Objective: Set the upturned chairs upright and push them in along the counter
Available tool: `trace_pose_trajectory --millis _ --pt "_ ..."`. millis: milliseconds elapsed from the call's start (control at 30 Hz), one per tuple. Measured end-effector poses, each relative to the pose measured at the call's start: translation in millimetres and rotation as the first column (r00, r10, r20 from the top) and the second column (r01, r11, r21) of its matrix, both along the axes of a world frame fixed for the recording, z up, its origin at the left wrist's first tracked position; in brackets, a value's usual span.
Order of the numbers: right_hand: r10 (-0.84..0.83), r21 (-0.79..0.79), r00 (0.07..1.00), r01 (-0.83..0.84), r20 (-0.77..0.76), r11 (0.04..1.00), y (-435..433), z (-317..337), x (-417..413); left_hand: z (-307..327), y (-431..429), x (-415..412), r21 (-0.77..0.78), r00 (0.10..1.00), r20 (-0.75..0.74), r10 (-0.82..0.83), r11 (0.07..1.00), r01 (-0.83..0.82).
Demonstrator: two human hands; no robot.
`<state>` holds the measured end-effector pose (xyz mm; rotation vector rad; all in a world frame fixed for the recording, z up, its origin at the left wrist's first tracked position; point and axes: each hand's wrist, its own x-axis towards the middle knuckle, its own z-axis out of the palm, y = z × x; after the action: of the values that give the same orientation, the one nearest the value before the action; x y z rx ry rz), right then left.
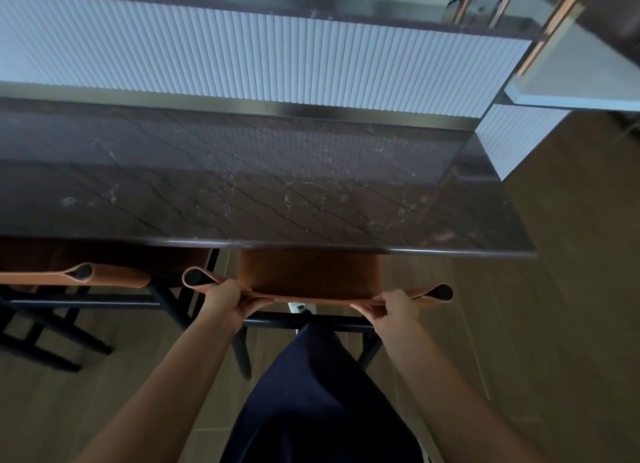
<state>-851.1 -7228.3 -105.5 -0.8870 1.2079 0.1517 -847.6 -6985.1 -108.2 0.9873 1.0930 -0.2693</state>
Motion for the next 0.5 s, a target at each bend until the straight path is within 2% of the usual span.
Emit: trace_pose_trajectory --millis 267,500 --pt "0.036 -0.002 0.996 -0.036 0.078 0.999 0.3 -5.6 19.7 -17.6 3.4 19.6 -0.074 0.997 0.072 0.016 0.997 -0.011" --pt "0.029 -0.001 0.999 -0.029 0.039 1.0 -10.7 -20.9 38.3 -36.6 -5.3 32.3 -0.071 0.991 0.136 -0.02 0.997 0.03"
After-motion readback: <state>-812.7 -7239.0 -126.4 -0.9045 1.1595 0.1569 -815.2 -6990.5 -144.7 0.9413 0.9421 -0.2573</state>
